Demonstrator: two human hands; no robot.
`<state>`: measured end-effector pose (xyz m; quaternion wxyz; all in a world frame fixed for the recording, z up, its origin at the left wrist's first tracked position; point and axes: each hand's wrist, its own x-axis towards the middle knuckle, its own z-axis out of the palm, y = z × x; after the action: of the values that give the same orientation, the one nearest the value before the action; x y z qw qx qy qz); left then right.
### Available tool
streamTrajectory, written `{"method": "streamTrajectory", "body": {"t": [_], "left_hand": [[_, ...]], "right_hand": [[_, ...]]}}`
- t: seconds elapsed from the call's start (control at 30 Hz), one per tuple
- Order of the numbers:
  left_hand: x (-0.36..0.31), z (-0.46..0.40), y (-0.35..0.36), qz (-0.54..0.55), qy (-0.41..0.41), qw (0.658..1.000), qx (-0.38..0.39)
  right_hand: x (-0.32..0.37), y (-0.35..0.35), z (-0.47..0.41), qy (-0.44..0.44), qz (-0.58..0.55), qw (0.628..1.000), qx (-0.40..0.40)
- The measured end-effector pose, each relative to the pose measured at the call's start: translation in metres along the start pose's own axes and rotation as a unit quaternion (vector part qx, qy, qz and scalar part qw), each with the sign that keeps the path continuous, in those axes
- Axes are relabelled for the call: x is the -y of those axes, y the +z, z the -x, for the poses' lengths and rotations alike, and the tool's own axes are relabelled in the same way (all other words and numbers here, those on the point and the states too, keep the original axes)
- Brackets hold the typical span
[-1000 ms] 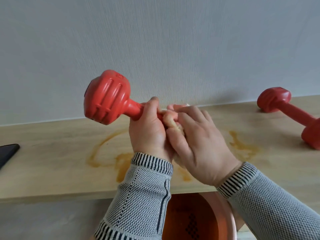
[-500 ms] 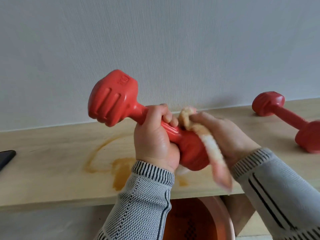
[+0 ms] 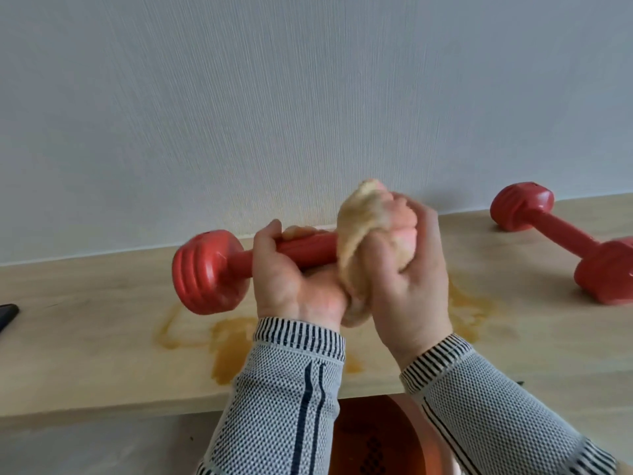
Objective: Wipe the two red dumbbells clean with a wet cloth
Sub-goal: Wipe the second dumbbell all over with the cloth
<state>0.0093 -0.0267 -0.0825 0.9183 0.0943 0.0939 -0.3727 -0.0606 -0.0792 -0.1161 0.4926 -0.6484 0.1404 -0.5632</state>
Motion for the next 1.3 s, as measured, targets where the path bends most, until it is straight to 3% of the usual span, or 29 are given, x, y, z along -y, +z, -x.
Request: {"method": "streamTrajectory", "body": {"t": [0.1, 0.17, 0.23, 0.3, 0.33, 0.37, 0.43, 0.47, 0.53, 0.57, 0.63, 0.7, 0.73, 0.77, 0.83, 0.93, 0.97, 1.03, 1.07, 1.13, 1.17, 1.23, 1.3], "left_hand": [[-0.002, -0.002, -0.002, 0.04, -0.021, 0.998, 0.053], [-0.003, -0.001, -0.001, 0.033, -0.031, 0.996, 0.083], [0.002, 0.0, 0.0, -0.018, -0.019, 0.996, 0.09], [0.007, -0.001, -0.002, -0.099, 0.024, 0.991, 0.082], [0.008, -0.001, -0.002, -0.133, 0.055, 0.987, 0.076], [0.008, -0.003, -0.002, -0.159, 0.083, 0.981, 0.068], [0.006, -0.005, 0.0, -0.2, 0.129, 0.97, 0.057], [0.005, -0.005, 0.0, -0.213, 0.146, 0.965, 0.052], [0.005, -0.004, -0.001, -0.235, 0.155, 0.958, 0.054], [0.005, -0.004, -0.001, -0.247, 0.154, 0.955, 0.057], [0.006, -0.002, 0.0, -0.246, 0.151, 0.955, 0.067], [0.003, -0.002, -0.001, -0.263, 0.171, 0.945, 0.096], [0.001, -0.001, -0.001, -0.277, 0.183, 0.936, 0.116], [-0.001, 0.001, -0.001, -0.292, 0.188, 0.927, 0.142], [-0.004, 0.002, -0.001, -0.308, 0.168, 0.916, 0.194], [-0.007, 0.0, 0.0, -0.364, 0.212, 0.885, 0.199], [-0.007, 0.0, 0.001, -0.407, 0.262, 0.86, 0.162], [-0.003, 0.0, 0.007, -0.445, 0.335, 0.827, 0.076], [-0.002, 0.001, 0.011, -0.427, 0.332, 0.84, 0.038], [-0.003, 0.001, 0.013, -0.352, 0.277, 0.894, -0.013], [-0.004, 0.002, 0.012, -0.317, 0.253, 0.914, -0.022], [-0.004, 0.003, 0.009, -0.284, 0.239, 0.929, -0.009], [-0.002, 0.003, 0.006, -0.298, 0.235, 0.924, 0.047]], "right_hand": [[0.003, -0.001, -0.008, 0.122, -0.132, 0.984, 0.002], [0.004, -0.007, -0.021, 0.29, -0.277, 0.914, 0.064], [0.005, -0.018, -0.035, 0.418, -0.336, 0.834, 0.129], [0.006, -0.029, -0.042, 0.453, -0.335, 0.812, 0.153], [0.007, -0.031, -0.043, 0.441, -0.326, 0.821, 0.156], [0.008, -0.032, -0.042, 0.401, -0.274, 0.858, 0.165], [0.01, -0.026, -0.029, 0.246, -0.023, 0.954, 0.168], [0.01, -0.021, -0.021, 0.118, 0.113, 0.975, 0.152], [0.004, -0.011, -0.006, -0.113, 0.283, 0.938, 0.165], [-0.002, -0.007, -0.002, -0.162, 0.303, 0.923, 0.173], [-0.009, -0.008, -0.003, -0.074, 0.253, 0.949, 0.174], [-0.006, -0.012, -0.013, 0.13, 0.107, 0.97, 0.175], [-0.005, -0.016, -0.018, 0.247, -0.016, 0.946, 0.208], [-0.004, -0.022, -0.022, 0.349, -0.123, 0.895, 0.251], [-0.002, -0.03, -0.025, 0.426, -0.236, 0.819, 0.304], [0.006, -0.028, -0.02, 0.423, -0.267, 0.823, 0.269], [0.009, -0.025, -0.018, 0.399, -0.261, 0.846, 0.239], [0.007, -0.016, -0.009, 0.282, -0.137, 0.934, 0.171], [0.003, -0.012, -0.005, 0.192, -0.004, 0.973, 0.131], [-0.002, -0.007, 0.003, 0.038, 0.185, 0.977, 0.101], [-0.006, -0.006, 0.006, -0.005, 0.207, 0.973, 0.102], [-0.008, -0.005, 0.008, 0.007, 0.192, 0.977, 0.09], [-0.008, -0.005, 0.001, 0.094, 0.172, 0.977, 0.087]]}}
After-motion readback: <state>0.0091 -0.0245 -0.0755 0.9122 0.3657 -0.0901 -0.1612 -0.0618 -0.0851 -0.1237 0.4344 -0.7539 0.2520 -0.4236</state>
